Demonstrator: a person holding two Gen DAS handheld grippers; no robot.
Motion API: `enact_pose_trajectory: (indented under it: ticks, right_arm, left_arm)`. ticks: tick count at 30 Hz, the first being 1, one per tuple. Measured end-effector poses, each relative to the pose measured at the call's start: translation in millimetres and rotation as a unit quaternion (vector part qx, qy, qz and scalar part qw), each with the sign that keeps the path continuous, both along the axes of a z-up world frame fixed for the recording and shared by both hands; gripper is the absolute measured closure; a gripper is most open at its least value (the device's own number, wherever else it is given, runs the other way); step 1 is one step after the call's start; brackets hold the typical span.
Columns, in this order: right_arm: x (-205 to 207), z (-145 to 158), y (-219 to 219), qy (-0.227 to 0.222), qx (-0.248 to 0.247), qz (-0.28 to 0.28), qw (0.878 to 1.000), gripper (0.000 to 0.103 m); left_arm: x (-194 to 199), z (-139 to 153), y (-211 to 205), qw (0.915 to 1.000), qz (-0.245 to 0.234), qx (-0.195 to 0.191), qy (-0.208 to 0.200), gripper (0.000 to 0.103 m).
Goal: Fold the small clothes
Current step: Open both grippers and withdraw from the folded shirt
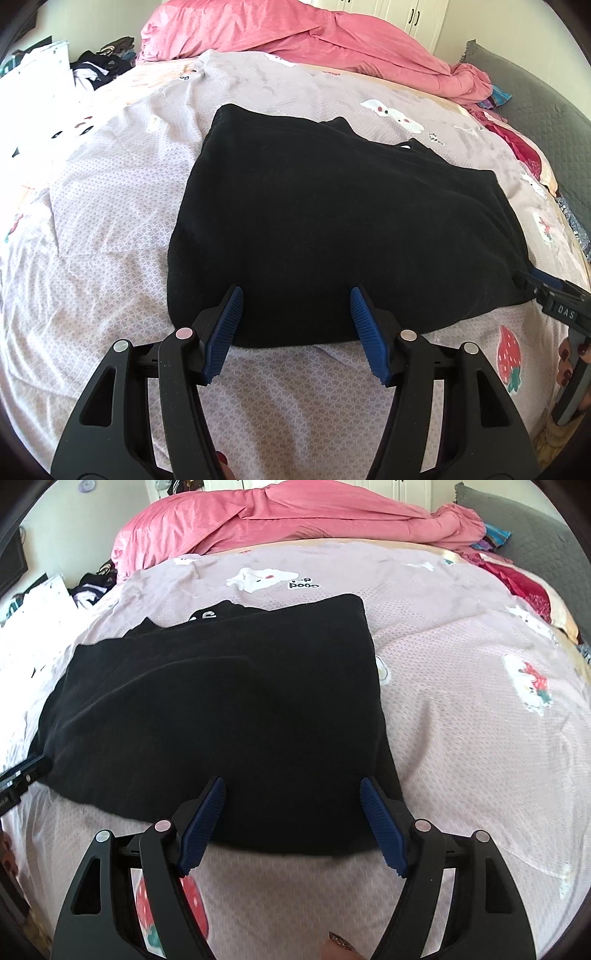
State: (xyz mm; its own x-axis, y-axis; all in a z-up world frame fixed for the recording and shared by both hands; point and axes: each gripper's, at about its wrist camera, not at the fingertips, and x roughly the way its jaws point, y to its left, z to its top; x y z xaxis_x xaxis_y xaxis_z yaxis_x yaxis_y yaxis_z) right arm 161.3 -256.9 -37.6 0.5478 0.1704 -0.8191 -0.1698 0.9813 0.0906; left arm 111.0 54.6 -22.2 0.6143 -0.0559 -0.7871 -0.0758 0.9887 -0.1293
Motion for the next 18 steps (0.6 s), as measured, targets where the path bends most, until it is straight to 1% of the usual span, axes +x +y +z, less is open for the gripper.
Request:
enact_pose_trajectory:
  ticks: [5,6,8,9,11,13,16,17,18]
  right_arm:
    - [-14.6,5.2,-7.8,-0.005,0.016,-0.009,1.0,0.026]
    - [-17.4,7.3,-9.5,-0.005,0.024,-0.012,1.0,0.026]
    - [-24.4,11.9,-11.6,-0.007,0.037,-0.014,0.999,0.026]
    - [-27.9,14.6,-11.9,-0.011,0.042,-0.014,0.999,0.025]
    - [-36.5,22.3,-10.5,-0.022,0.048,-0.012,0.999,0.02]
    - [-44.5,30.4,-7.4,-0.034,0.053,-0.005,0.998,0.019]
    - [-54.2,42.5,-1.3,-0.048,0.059,0.003,0.997,0.013]
    - [-55.6,45.5,1.1,-0.052,0.059,0.006,0.997,0.013]
    - [-57.9,48.8,3.8,-0.056,0.061,0.008,0.997,0.013]
  left_arm:
    - [-5.7,3.5,2.8,1.0,0.003,-0.005,0.0,0.05]
    - [-7.5,4.6,2.4,1.0,0.003,-0.005,-0.001,0.044]
    - [-10.2,7.4,2.3,1.0,0.003,-0.008,-0.003,0.039]
    - [-11.0,8.4,2.3,1.0,0.004,-0.006,-0.003,0.038]
    - [-13.6,10.5,2.8,1.0,0.006,-0.004,-0.003,0.037]
    - [-16.8,12.7,4.9,0.9999,0.009,-0.005,-0.004,0.036]
    - [-24.1,18.8,11.6,0.9998,0.017,-0.01,-0.009,0.036]
    - [-25.9,20.4,13.6,0.9997,0.019,-0.01,-0.01,0.035]
    - [-27.6,21.8,15.6,0.9997,0.022,-0.009,-0.01,0.029]
